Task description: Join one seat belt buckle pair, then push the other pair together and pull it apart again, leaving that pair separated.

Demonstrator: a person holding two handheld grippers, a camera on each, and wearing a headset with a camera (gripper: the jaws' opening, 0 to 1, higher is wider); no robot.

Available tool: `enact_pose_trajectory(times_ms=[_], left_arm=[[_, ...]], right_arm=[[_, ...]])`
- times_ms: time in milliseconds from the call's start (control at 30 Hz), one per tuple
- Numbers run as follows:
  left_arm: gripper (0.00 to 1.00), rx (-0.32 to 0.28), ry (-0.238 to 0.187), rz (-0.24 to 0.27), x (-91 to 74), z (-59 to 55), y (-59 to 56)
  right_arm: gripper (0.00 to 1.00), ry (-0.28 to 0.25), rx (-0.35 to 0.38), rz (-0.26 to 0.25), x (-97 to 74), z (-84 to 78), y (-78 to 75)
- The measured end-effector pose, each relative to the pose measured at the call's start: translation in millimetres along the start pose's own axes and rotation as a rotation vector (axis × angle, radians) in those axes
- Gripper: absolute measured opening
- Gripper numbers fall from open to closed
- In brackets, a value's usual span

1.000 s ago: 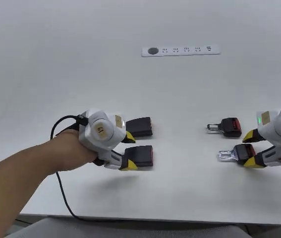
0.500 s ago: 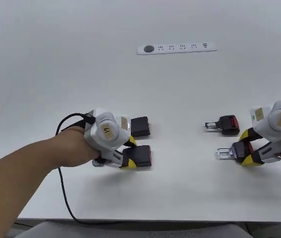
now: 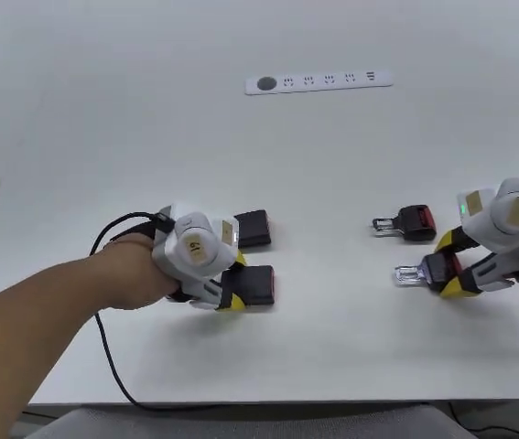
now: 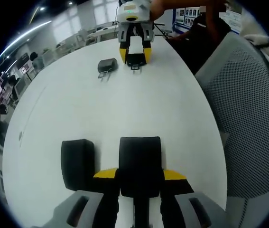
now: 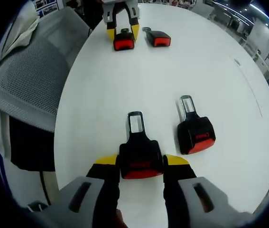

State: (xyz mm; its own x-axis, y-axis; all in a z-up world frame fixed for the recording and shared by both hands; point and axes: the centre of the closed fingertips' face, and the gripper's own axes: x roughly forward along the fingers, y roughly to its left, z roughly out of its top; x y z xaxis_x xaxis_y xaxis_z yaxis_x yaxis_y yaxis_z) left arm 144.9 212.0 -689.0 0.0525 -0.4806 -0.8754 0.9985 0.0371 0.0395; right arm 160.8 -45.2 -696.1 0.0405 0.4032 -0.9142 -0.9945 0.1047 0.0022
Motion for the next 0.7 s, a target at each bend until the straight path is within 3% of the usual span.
enact_pose_trajectory(times_ms=[333, 700], left_arm=[[0.33, 0.008, 0.002, 0.002, 0.3, 1.2, -1.2], [0.33, -0.007, -0.002, 0.000, 1.3, 2.1, -1.4]], right_arm=[[0.35, 0.002, -0.006, -0.017, 2.0, 10.2, 8.3], [0.34, -0.065, 0.001, -0.017, 15.7, 41.3, 22.4]])
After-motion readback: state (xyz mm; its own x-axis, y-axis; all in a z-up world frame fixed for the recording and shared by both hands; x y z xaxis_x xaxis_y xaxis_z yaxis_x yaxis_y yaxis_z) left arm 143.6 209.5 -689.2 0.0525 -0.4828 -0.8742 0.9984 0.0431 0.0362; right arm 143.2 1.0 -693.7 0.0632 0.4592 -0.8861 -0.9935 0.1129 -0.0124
